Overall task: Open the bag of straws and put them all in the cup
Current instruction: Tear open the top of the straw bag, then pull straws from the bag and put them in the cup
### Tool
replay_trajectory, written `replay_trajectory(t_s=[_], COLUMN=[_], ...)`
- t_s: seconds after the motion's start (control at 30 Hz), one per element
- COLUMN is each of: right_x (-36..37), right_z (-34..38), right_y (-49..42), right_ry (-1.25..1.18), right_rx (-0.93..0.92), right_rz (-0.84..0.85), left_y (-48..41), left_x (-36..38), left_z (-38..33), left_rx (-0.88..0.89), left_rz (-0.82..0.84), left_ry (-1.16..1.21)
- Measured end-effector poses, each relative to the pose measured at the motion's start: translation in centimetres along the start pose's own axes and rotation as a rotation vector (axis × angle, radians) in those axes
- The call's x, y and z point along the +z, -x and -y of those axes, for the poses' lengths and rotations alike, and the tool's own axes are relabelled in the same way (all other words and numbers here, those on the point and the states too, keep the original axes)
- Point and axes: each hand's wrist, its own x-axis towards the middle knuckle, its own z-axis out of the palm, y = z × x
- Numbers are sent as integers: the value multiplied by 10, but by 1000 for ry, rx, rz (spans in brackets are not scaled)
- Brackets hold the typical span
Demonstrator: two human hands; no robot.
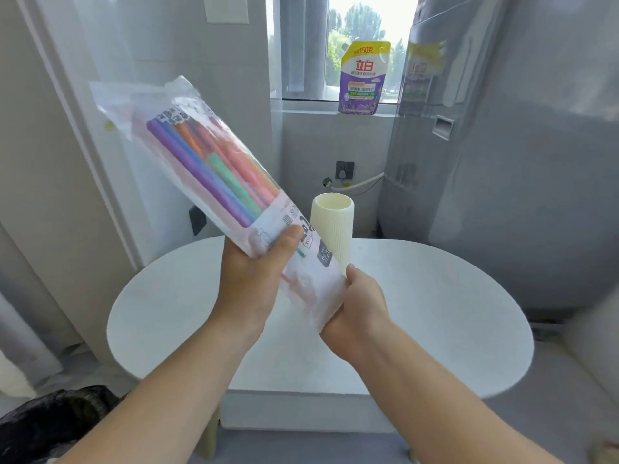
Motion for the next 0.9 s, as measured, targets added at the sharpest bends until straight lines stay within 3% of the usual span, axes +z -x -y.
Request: replay_trajectory(t_s=[0.1, 0.27, 0.6, 0.9], right_x=[4, 0, -3, 1], right_z=[3, 9, 19, 18], right_y=[0, -6, 5, 8], right_ry=[-2, 115, 836, 975], right_rx=[-20, -133, -484, -591], right_rz=[-48, -105, -89, -4], left_y=[-4, -14, -21, -11], left_x=[-2, -15, -50, -55], left_z=[1, 8, 10, 10], left_rx=[-22, -264, -468, -504], left_rz=[109, 295, 22, -19], left_ry=[81, 212, 404, 430])
